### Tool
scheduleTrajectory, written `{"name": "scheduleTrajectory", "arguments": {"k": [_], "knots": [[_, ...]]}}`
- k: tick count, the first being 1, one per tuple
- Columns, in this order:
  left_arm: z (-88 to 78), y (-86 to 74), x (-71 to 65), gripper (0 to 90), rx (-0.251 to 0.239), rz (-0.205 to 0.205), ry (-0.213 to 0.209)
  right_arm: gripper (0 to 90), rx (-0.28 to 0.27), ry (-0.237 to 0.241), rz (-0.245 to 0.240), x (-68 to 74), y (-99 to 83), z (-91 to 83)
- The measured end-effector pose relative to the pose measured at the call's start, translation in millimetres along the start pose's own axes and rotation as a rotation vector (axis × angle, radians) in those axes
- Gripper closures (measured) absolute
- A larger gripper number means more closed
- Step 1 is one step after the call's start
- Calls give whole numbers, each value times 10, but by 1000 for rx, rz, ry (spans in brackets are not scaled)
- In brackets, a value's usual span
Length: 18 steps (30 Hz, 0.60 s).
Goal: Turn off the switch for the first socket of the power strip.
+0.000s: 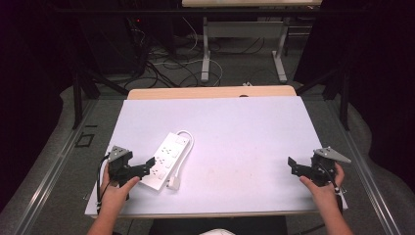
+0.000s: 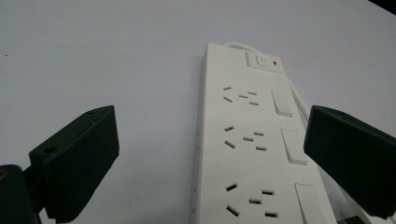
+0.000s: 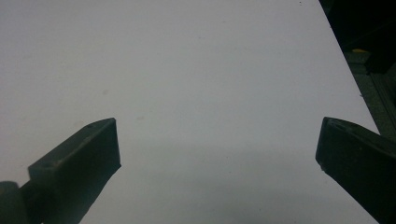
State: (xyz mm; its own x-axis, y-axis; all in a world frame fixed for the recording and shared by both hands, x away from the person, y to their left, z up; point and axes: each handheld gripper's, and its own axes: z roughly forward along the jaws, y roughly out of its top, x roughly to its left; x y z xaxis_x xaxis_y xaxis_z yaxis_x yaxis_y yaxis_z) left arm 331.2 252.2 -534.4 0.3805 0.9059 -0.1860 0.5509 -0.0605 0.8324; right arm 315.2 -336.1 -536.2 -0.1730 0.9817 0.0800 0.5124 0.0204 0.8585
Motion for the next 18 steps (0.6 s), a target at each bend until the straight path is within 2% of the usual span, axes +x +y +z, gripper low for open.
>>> {"name": "scheduleTrajectory", "arguments": {"k": [6,8,10,11,13,16,17,18], "knots": [[-29,-22,-20,33,3,19,-1,0,2,3,-5,27,1,3],[-50,-27,-23,37,4,23,-2,0,-9,4,-31,69,8,-9],[-61,-25,-26,42,4,29,0,0,-15,11,-34,97,5,-7],[-64,-22,-29,48,4,31,0,0,-6,7,-45,104,9,-17],[-59,-21,-28,58,4,38,2,0,-22,20,-56,117,10,0],[-40,-19,-24,74,15,48,21,0,-16,32,-52,137,9,1],[-35,-20,-25,81,15,52,26,0,-14,36,-68,129,9,2],[-33,-18,-28,97,14,53,27,0,-15,54,-58,152,7,11]]}}
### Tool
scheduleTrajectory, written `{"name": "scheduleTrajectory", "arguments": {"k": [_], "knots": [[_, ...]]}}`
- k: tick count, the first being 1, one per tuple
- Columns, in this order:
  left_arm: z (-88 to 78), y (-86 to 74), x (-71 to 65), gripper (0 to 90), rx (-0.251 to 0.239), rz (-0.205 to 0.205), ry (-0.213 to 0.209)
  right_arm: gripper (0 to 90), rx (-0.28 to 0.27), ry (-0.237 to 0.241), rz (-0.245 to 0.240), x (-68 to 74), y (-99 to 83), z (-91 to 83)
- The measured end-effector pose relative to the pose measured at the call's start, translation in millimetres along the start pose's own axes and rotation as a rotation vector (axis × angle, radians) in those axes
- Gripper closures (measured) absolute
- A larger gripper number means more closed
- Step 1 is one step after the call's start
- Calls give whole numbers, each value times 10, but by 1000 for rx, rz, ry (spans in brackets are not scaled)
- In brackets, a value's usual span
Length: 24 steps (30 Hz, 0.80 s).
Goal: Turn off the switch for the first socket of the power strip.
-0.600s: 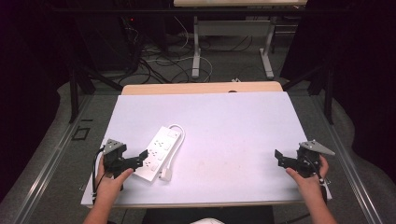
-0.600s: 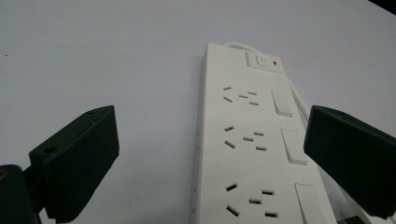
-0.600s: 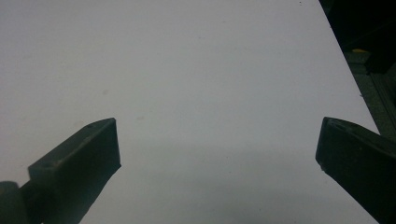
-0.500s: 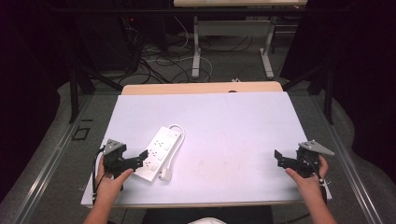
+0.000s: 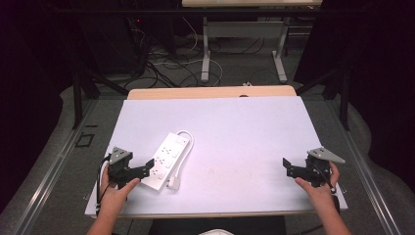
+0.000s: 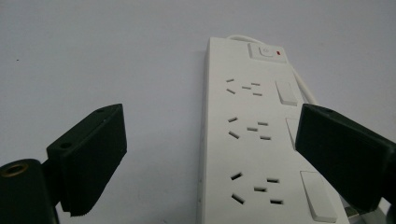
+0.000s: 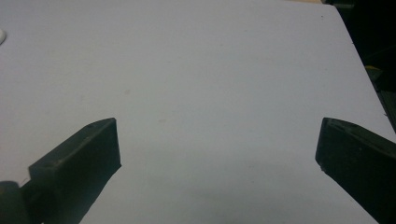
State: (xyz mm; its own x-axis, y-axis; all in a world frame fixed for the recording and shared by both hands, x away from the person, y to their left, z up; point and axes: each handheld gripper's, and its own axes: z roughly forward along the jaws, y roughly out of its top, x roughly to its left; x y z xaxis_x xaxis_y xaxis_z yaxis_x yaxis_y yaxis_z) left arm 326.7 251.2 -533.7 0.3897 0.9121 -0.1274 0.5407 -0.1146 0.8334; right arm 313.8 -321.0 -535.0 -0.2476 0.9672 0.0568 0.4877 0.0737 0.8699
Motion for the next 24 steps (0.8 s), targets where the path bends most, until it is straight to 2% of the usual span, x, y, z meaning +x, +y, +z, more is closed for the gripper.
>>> {"name": "scheduleTrajectory", "arguments": {"k": [5,6,9,13,24], "knots": [[-18,7,-14,164,1,13,7,0,-6,12,-24,20,-5,19],[-21,10,-14,169,5,20,11,0,-32,1,-22,33,-12,39],[-32,18,-22,214,7,32,19,0,2,8,-31,36,1,11],[-49,33,-31,258,-4,48,24,0,6,4,-31,37,-2,15],[-100,82,-64,303,-17,70,42,0,-6,8,-28,35,-10,35]]}}
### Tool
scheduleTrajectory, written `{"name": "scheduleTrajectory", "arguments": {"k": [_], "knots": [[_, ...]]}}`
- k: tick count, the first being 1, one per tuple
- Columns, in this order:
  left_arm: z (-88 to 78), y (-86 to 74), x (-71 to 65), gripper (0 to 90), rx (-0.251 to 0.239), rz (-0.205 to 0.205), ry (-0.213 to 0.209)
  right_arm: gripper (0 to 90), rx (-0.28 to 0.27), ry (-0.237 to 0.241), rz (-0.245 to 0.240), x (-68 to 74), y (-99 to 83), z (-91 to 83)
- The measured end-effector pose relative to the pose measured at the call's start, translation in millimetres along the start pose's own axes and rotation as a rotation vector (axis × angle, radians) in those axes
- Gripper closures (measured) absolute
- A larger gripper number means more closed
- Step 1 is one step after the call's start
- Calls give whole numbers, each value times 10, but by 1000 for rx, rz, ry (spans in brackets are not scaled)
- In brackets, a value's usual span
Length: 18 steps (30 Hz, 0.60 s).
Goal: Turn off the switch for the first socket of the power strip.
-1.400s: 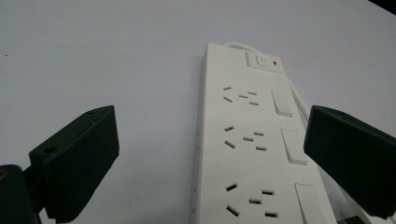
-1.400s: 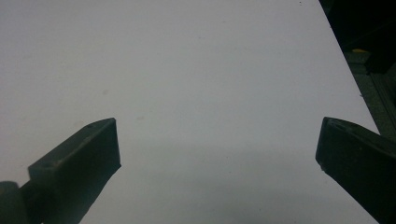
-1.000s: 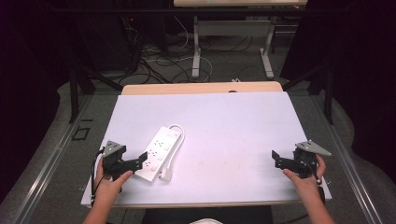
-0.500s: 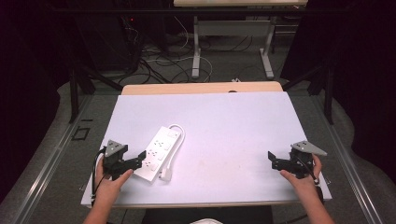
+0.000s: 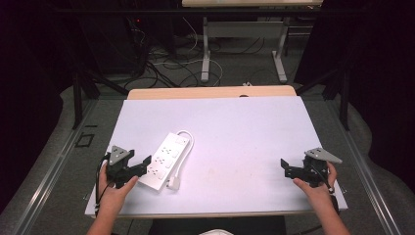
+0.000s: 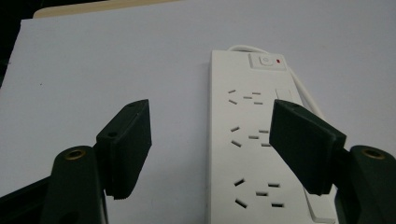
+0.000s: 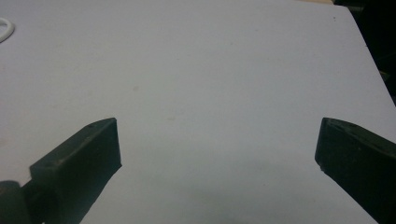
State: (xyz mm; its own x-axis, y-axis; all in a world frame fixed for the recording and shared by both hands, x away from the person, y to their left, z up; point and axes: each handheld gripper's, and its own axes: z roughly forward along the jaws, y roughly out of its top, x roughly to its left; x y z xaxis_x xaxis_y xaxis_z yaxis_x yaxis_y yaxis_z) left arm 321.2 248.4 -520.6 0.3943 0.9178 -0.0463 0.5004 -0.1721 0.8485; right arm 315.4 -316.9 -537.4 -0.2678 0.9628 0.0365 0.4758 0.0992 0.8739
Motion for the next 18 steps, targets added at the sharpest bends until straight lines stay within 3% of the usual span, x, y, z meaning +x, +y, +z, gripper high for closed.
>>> {"name": "scheduleTrajectory", "arguments": {"k": [9,18], "knots": [[-41,8,-36,353,25,8,21,0,8,10,4,7,-6,8],[-72,18,-60,429,59,-17,23,0,18,10,5,22,-7,2]]}}
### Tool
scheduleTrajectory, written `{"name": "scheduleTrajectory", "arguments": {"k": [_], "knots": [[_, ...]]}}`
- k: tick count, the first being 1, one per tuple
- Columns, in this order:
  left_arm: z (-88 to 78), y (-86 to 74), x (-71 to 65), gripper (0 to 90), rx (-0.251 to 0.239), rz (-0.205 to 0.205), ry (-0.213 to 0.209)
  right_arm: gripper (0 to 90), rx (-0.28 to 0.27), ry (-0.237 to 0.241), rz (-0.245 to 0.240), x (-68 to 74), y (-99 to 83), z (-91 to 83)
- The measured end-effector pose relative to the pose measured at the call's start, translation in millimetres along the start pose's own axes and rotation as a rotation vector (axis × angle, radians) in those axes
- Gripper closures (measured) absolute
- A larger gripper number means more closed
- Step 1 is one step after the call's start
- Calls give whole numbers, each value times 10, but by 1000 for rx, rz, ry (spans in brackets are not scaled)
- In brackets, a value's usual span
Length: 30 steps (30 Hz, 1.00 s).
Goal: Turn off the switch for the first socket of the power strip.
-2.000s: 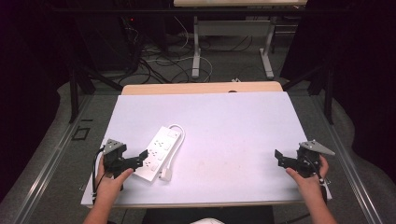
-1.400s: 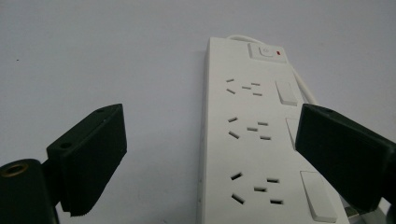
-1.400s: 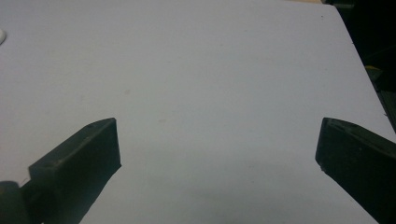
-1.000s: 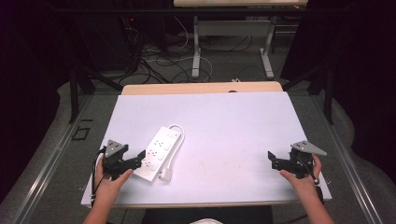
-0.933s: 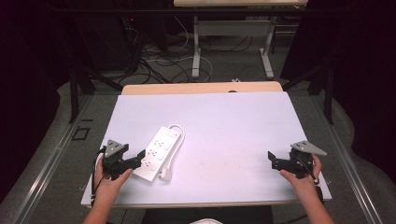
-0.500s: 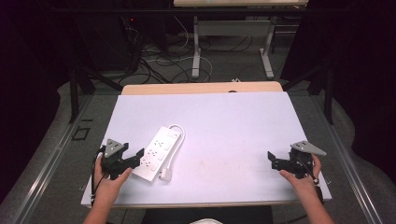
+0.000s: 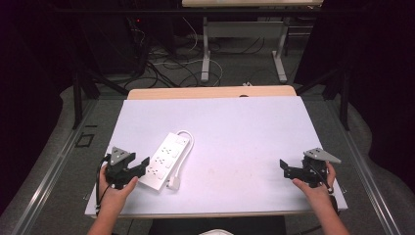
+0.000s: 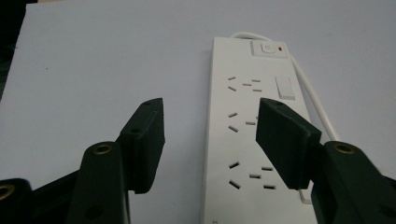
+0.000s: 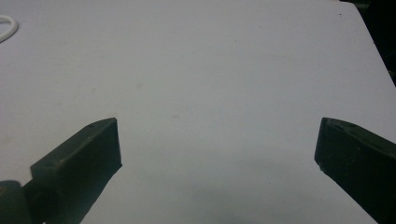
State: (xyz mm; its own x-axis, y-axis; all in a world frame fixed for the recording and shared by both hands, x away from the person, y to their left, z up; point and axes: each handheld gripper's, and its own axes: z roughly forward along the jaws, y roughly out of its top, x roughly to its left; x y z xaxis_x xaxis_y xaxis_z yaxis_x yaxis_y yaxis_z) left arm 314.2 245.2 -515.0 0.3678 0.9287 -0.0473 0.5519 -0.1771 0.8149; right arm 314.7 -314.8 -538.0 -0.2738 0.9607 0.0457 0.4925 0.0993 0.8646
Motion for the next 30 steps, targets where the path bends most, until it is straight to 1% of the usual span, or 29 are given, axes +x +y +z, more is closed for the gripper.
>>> {"name": "scheduleTrajectory", "arguments": {"k": [1,2,4,5,7,8,10,11,12,13,15,16,17,18,19,20,21,22,23,25,26,28,30], "knots": [[3,-1,-2,429,-1,-5,-2,0,0,0,0,0,0,0],[2,0,-8,449,15,-11,-11,1,-10,3,2,3,-2,7],[2,0,-12,459,20,-11,-16,1,-10,4,2,4,-2,7],[1,3,-13,486,29,-4,-15,1,-1,1,3,6,-1,4],[3,7,-23,499,38,-9,-20,1,3,0,1,5,-3,5],[4,10,-27,537,46,-13,-26,1,-5,0,3,7,-9,17],[10,13,-35,551,53,-24,-35,1,-5,-5,3,9,-11,17],[9,18,-40,568,67,-28,-40,1,-4,-5,6,12,-11,19],[12,19,-42,599,69,-29,-43,1,-6,-1,7,12,-13,24],[14,22,-45,599,72,-28,-44,1,-6,-1,7,12,-13,24],[15,31,-54,647,87,-23,-42,1,-8,-2,1,5,-14,29],[16,33,-57,664,94,-18,-38,1,8,3,1,2,-10,16],[24,35,-67,664,90,-26,-36,1,8,3,1,2,-10,16],[26,43,-69,677,99,-23,-38,1,7,5,0,-3,-12,18],[30,48,-77,699,100,-30,-36,1,3,4,4,-3,-14,20],[35,55,-79,729,102,-29,-36,2,-4,-2,11,-3,-17,23],[33,63,-77,742,110,-26,-39,3,-4,-3,8,-7,-18,22],[41,67,-83,742,105,-30,-38,3,-4,-3,8,-7,-18,22],[41,78,-84,772,115,-33,-43,4,-1,0,14,-8,-16,14],[52,90,-91,778,122,-31,-49,4,-5,-5,17,-7,-17,17],[61,92,-99,797,126,-31,-50,5,-4,2,24,-7,-18,13],[77,96,-108,804,138,-24,-48,4,-4,2,24,-7,-18,12],[85,102,-116,844,148,-25,-47,5,-4,2,23,-6,-18,10]]}}
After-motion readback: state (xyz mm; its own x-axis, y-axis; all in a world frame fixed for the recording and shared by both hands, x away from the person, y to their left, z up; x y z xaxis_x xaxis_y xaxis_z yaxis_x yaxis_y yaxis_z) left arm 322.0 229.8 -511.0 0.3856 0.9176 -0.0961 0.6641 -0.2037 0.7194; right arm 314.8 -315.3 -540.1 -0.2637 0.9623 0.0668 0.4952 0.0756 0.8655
